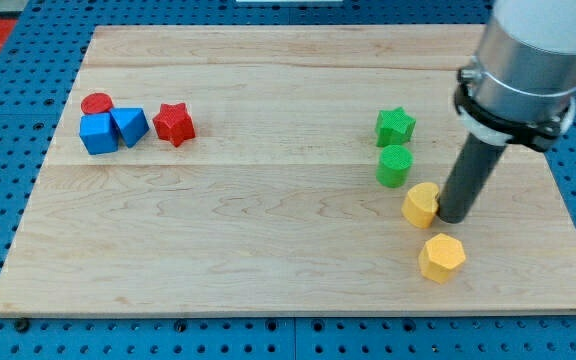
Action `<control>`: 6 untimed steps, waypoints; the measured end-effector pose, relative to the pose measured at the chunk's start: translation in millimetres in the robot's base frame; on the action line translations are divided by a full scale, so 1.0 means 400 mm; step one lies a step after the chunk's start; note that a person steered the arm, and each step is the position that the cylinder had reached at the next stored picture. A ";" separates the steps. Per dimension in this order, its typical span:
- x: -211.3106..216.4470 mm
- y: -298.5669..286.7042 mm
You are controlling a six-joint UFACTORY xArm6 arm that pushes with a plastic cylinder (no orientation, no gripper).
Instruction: Point at the yellow hexagon
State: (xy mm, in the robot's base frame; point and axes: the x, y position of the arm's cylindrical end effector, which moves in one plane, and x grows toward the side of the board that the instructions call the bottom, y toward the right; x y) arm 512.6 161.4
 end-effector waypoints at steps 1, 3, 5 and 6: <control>0.000 -0.013; 0.021 0.070; 0.235 0.247; 0.254 0.196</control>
